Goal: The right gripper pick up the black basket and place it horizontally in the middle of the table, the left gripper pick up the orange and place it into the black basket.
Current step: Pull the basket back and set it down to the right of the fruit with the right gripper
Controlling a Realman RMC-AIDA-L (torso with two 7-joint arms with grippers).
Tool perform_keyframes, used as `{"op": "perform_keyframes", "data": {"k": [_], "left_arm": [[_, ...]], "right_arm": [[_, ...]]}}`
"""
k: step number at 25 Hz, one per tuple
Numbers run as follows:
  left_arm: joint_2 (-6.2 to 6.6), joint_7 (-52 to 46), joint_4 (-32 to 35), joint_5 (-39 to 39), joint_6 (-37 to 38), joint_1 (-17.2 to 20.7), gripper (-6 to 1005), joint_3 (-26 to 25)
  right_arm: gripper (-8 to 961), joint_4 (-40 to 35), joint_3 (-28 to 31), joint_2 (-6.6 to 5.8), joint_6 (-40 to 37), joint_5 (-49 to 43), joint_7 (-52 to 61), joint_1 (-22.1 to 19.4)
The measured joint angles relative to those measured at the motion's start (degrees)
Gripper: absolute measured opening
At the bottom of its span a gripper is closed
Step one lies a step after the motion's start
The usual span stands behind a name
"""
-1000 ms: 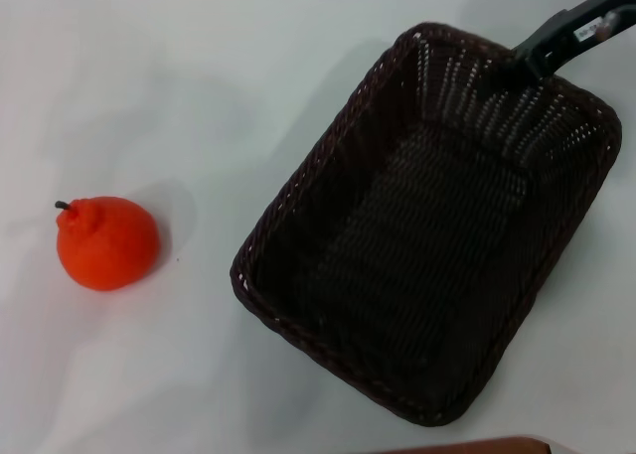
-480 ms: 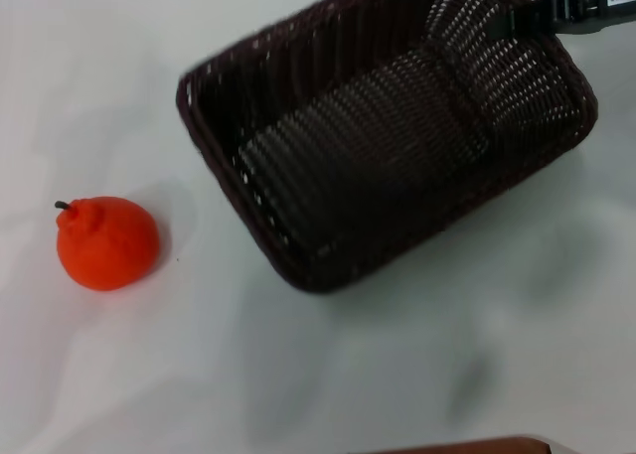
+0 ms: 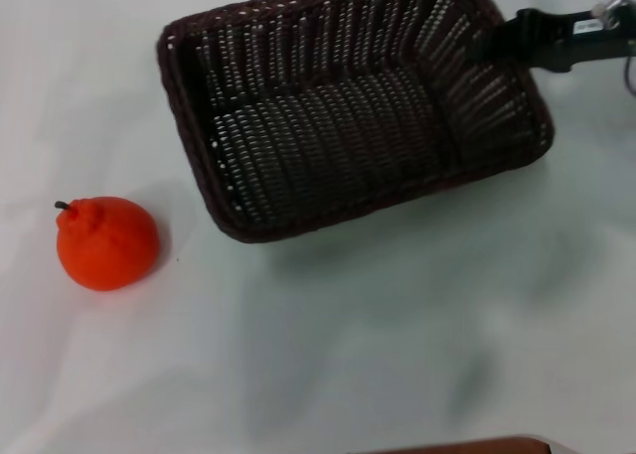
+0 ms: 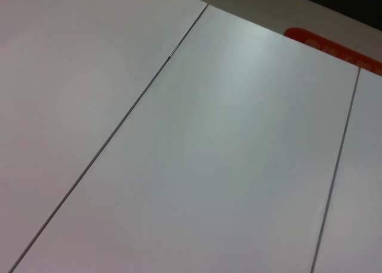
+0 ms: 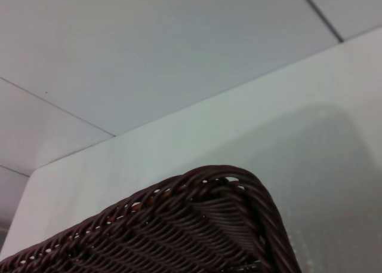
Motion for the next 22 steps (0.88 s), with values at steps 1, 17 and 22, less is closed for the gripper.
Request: {"op": "perform_keyframes", "data": {"k": [1, 17, 22], "left_arm": [[0.01, 0.00, -0.01, 0.00, 0.22, -0.03, 690, 0.00], [0.13, 0.00, -2.00, 0.00, 3.23, -0.26, 690, -0.01], [0.14, 0.00, -2.56, 0.00, 3.41, -0.26, 689, -0.11]], "right_arm": [[163, 0.05, 0.05, 0.73, -0.48, 0.00, 0.31, 0.00], [302, 3.34, -0.02, 2.45, -4.89, 3.70, 1.53, -0.21], [474, 4.12, 0.29, 2.53, -3.78, 3.92, 1.55, -0.38]]}}
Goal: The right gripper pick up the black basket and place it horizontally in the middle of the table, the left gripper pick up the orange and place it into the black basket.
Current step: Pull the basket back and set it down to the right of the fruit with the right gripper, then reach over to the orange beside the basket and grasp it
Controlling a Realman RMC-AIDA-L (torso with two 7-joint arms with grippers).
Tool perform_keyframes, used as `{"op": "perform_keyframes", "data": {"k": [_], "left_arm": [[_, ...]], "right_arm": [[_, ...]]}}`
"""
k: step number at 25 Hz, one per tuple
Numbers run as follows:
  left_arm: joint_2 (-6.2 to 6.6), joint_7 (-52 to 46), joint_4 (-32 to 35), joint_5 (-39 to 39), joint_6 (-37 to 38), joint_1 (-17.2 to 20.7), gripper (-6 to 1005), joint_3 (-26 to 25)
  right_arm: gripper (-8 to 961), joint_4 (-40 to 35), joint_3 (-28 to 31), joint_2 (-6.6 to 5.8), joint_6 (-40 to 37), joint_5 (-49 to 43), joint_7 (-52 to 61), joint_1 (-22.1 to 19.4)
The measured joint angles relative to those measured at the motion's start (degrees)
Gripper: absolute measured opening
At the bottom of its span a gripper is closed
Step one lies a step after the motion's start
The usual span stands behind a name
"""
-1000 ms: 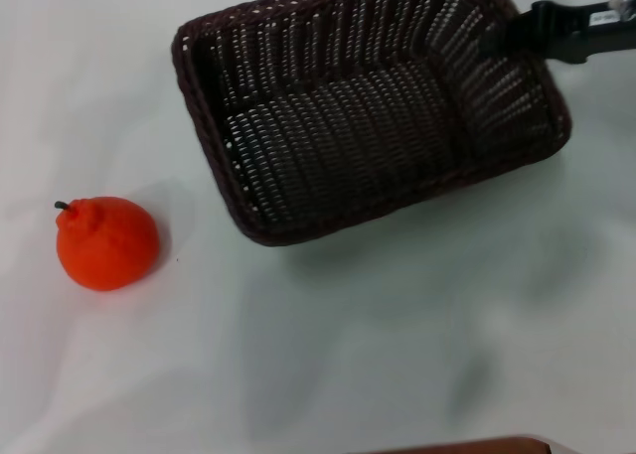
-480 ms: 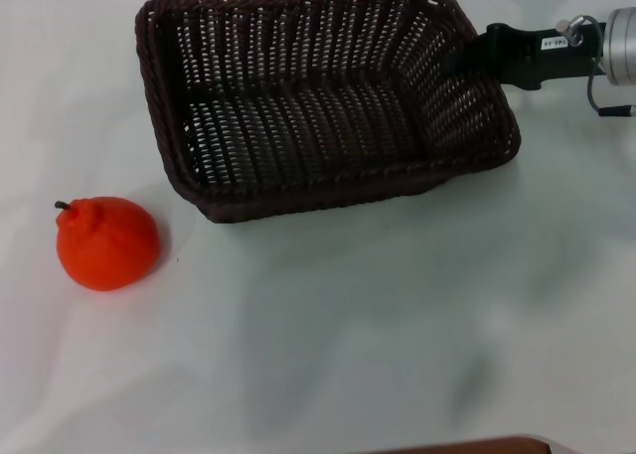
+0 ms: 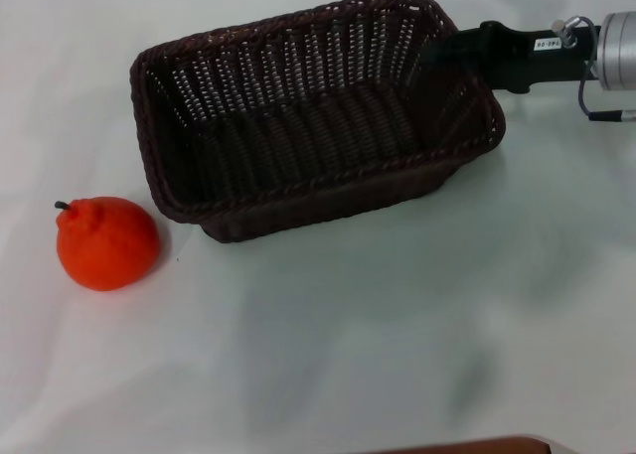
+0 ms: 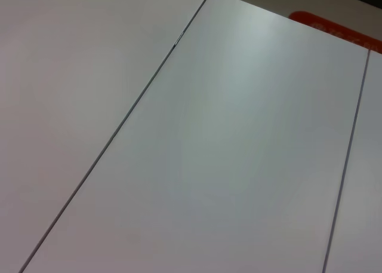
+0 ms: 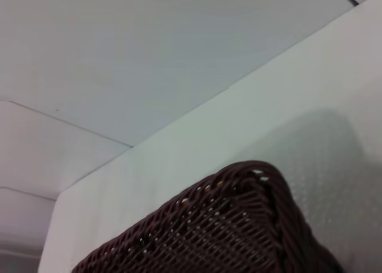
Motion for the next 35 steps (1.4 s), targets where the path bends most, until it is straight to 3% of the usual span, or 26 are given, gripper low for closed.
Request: {"op": "perform_keyframes", "data": {"k": [8, 14, 16, 21, 23, 28, 32, 35], "left_arm": [[0.10, -0.05, -0.67, 0.11, 1.12, 0.14, 688, 0.12], [0.27, -1.23, -2.86, 6.92, 2.81, 3.00, 688, 1.72], [0.74, -1.24, -4.15, 10.28, 3.25, 4.71, 687, 4.11], [2.96, -1.27, -5.05, 18.55, 6.65, 7.27, 684, 10.67], [3.18, -1.26, -5.07, 21.74, 8.44, 7.67, 678, 12.06], [2.97, -1.13, -5.19, 30.28, 12.65, 6.89, 664, 14.15], [2.35, -1.17, -5.21, 35.17, 16.64, 5.53, 653, 15.19], [2.03, -1.25, -5.17, 36.55, 18.51, 4.94, 644, 15.88]], "right_arm": [[674, -0.27, -0.15, -0.07, 2.61, 0.71, -0.50, -2.00], [811, -2.11, 1.30, -1.45, 0.81, 2.56, -1.93, -4.43], [854, -3.21, 2.01, -1.97, -0.69, 4.98, -2.42, -5.33], [853, -3.54, 3.13, -2.81, -5.13, 16.63, -8.20, -5.95], [852, -3.41, 3.12, -2.56, -7.12, 21.48, -12.29, -5.38], [843, -2.88, 2.66, -0.33, -12.71, 29.62, -21.56, -2.05], [841, -2.62, 2.44, 1.20, -14.87, 31.77, -27.03, 0.42], [842, -1.89, 2.24, 1.48, -15.13, 31.78, -28.36, 1.89]]}}
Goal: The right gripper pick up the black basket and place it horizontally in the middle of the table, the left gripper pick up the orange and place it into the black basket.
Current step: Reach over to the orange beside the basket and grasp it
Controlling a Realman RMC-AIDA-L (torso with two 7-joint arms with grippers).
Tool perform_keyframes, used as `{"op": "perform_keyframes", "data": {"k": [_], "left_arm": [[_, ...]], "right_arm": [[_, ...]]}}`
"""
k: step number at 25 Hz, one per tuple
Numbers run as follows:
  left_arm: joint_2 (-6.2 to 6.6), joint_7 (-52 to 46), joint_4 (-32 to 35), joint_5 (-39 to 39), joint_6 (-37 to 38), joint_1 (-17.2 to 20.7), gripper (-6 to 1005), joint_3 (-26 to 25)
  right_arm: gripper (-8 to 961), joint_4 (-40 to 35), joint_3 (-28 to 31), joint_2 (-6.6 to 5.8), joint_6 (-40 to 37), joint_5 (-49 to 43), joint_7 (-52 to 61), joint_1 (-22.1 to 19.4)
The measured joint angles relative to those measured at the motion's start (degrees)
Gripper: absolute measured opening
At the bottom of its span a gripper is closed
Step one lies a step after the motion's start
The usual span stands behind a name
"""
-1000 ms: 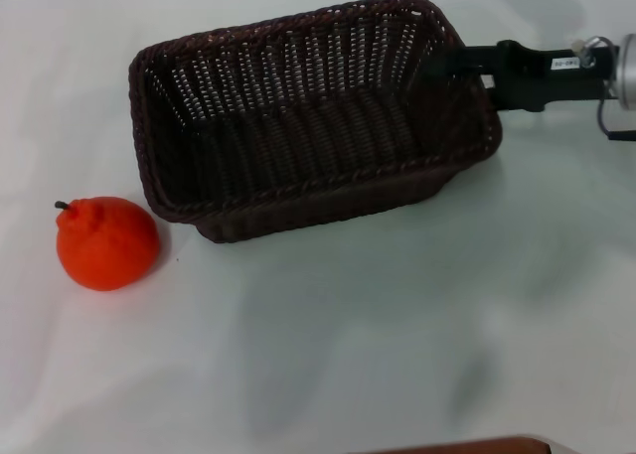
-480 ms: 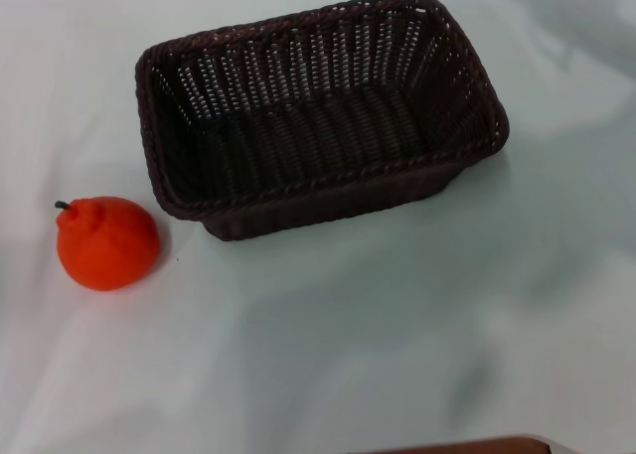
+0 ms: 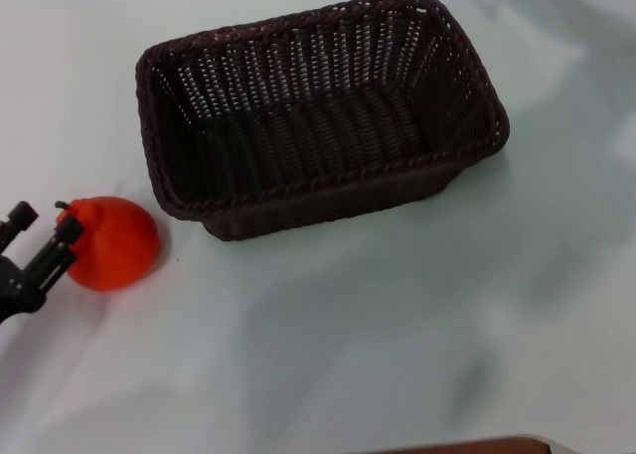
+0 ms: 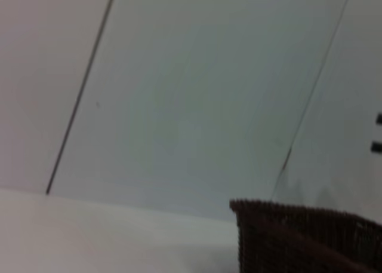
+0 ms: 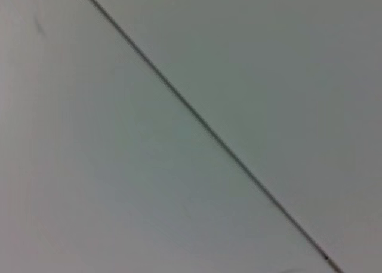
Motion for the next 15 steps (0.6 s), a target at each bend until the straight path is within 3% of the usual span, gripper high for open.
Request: {"op": "perform_keyframes", "data": {"k": [10, 15], "left_arm": [[0.23, -0.19, 0.13, 0.26, 4.37, -1.51, 615, 4.98], [0.53, -0.35, -0.01, 0.30, 4.32, -1.59, 601, 5.14]], "right_arm": [[837, 2.06, -0.03, 0.02, -0.61, 0.77, -1.78, 0.89], [837, 3.13, -0.27, 0.12, -0.76, 2.88, -3.68, 0.64]]}}
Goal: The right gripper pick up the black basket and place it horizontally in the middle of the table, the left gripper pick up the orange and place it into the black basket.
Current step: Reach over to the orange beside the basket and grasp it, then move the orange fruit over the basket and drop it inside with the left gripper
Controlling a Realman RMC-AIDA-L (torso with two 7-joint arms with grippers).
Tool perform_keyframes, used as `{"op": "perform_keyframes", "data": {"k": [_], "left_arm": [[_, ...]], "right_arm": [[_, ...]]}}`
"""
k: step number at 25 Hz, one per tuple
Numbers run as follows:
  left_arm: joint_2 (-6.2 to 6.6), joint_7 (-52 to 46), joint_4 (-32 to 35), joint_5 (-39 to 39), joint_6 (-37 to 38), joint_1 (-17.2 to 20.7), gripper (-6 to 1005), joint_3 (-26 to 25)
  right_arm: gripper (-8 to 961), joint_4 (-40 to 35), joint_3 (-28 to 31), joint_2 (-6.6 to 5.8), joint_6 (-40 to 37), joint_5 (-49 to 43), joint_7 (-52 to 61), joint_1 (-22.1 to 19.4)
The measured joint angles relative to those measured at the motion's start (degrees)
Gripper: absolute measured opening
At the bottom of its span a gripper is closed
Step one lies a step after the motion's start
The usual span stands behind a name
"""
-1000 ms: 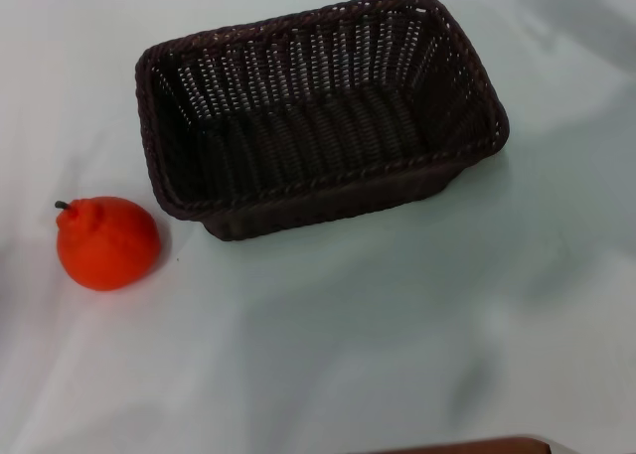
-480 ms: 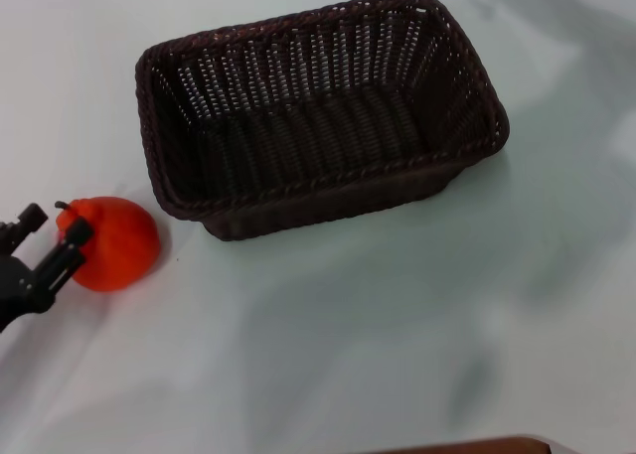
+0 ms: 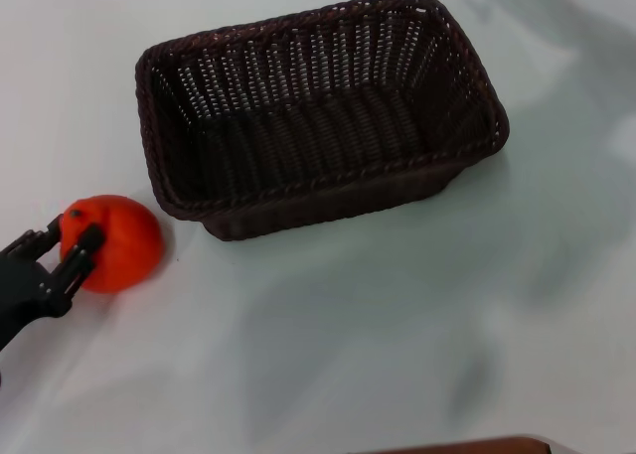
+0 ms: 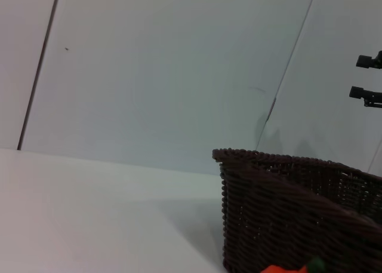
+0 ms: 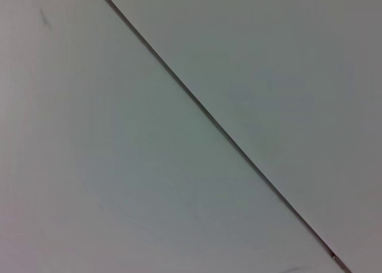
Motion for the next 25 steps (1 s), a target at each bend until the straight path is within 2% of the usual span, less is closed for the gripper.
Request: {"op": "perform_keyframes", "data": {"k": [8, 11, 15, 19, 22, 25], "left_arm": [[0.19, -0.39, -0.92, -0.29, -4.02, 0.61, 323, -1.38], [0.26, -0.40, -1.44, -0.38, -9.18, 1.26, 235, -6.04], [0.12, -0.67, -1.53, -0.43, -18.44, 1.30, 210, -15.12], [-0.72, -4.53, -1.53, -0.54, -24.11, -2.53, 184, -20.87], [-1.69, -7.70, -1.38, -0.36, -23.52, -7.44, 161, -20.67], [-2.48, -9.78, -1.31, 0.03, -20.33, -12.18, 138, -17.58]], "right_arm": [[838, 0.71, 0.59, 0.36, -0.09, 0.35, -0.81, -0.04], [838, 0.71, 0.65, 0.56, -0.09, 0.95, -0.88, -0.25], [838, 1.04, 0.47, 0.77, 0.19, 2.94, -2.32, -0.84], [838, 3.01, 0.41, 1.17, 0.33, 6.26, -5.71, -1.03], [838, 4.21, 0.21, 2.16, 0.53, 8.73, -8.64, -0.84], [837, 5.53, 0.17, 2.90, 0.75, 10.24, -11.21, -0.24]]}}
